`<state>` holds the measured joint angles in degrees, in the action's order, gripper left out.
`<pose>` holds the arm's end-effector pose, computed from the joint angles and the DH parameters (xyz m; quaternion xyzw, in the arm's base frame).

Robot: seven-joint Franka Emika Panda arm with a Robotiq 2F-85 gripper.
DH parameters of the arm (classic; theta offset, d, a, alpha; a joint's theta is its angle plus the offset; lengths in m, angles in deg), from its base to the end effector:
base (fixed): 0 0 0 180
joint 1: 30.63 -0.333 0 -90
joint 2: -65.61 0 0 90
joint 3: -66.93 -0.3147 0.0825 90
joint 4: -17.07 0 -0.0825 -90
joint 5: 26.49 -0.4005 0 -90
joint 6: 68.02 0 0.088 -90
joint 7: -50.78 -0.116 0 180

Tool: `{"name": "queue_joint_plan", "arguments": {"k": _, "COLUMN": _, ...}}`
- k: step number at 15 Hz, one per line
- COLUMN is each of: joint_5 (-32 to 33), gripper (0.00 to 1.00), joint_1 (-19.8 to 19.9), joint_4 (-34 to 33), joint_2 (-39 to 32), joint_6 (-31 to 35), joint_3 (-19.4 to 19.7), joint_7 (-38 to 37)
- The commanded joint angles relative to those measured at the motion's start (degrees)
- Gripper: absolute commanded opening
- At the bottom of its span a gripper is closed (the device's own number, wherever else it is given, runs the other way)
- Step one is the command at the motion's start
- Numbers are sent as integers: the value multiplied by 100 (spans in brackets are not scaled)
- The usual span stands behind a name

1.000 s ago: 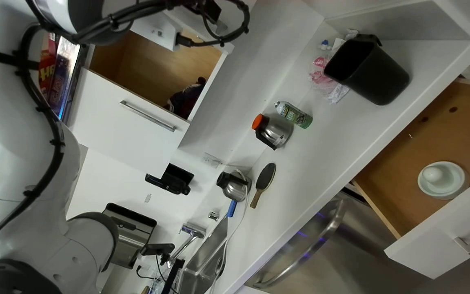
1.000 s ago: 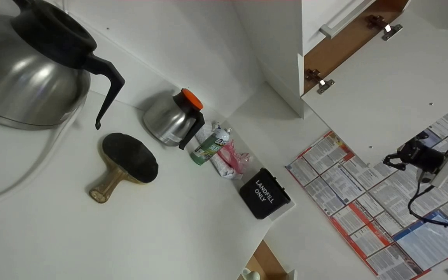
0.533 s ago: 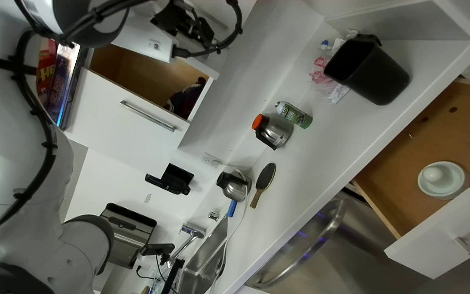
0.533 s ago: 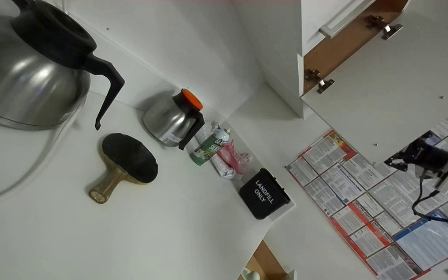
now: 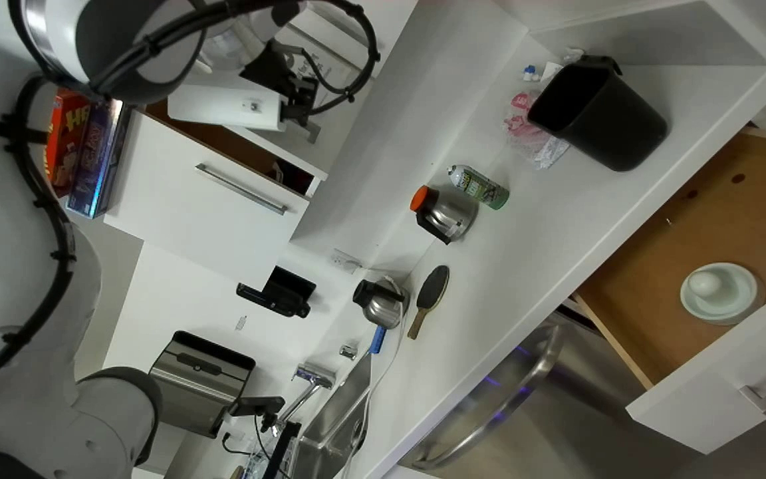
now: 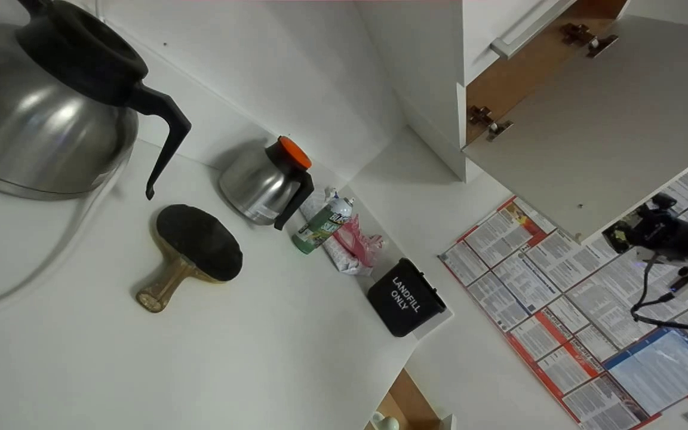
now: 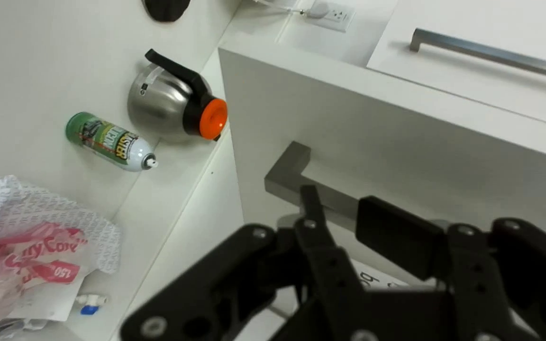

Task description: Close the top door of the cabinet.

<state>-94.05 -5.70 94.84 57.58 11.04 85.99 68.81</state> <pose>0.5167 -0.3052 0.6983 -0.8376 0.1155 -0.2326 0.4806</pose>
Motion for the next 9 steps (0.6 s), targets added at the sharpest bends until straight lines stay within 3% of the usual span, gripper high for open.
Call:
{"name": "queue_joint_plan", "arguments": {"k": 1, "joint_5": -20, "gripper": 1, "joint_1": -282, "joint_4": 640, "joint_2": 508, "joint_6": 5, "joint_3": -253, "joint_7": 460}}
{"name": "queue_joint_plan", "arguments": {"k": 7, "joint_5": -15, "gripper": 1, "joint_1": -926, "joint_4": 1132, "joint_2": 902, "joint_6": 471, "joint_3": -609, "joint_7": 1116}}
{"name": "queue_joint_plan", "arguments": {"k": 9, "joint_5": 52, "gripper": 1, "joint_1": -1152, "joint_4": 1399, "joint_2": 1085, "joint_6": 1038, "joint_3": -756, "joint_7": 1427}}
